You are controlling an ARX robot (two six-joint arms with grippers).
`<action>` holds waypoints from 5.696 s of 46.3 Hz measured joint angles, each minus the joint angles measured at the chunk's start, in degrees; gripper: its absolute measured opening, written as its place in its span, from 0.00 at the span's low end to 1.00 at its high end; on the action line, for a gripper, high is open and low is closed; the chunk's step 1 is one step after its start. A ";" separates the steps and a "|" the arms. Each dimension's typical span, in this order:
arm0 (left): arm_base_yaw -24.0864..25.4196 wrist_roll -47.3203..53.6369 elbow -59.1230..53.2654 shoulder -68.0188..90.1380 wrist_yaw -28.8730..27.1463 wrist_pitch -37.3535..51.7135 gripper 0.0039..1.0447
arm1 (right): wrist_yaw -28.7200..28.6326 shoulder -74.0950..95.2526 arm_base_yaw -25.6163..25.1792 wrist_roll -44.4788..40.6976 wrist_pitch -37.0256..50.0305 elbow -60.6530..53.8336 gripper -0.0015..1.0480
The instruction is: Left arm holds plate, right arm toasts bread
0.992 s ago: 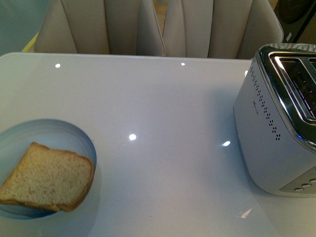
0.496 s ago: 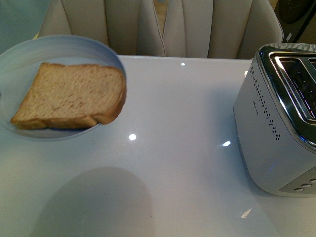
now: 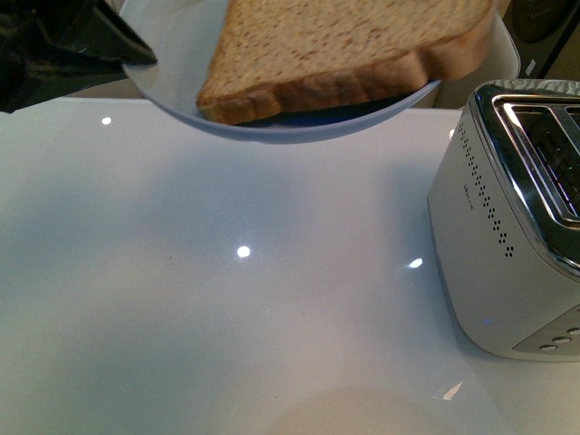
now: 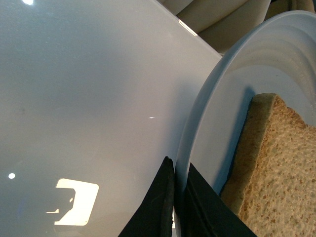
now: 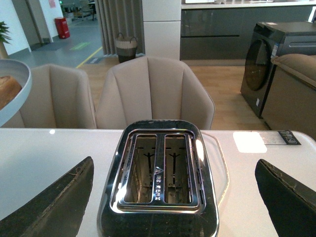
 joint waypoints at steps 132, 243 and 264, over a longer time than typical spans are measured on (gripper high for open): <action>-12.28 -10.10 3.21 1.05 -5.70 -0.48 0.03 | -2.78 50.84 19.34 38.71 -1.20 31.45 0.92; -12.28 -10.23 3.21 1.05 -5.68 -0.48 0.03 | -1.11 51.34 21.00 40.89 -1.75 31.15 0.02; -12.28 -10.27 3.21 1.05 -5.66 -0.48 0.03 | 1.64 47.23 21.62 37.07 -3.26 35.17 0.02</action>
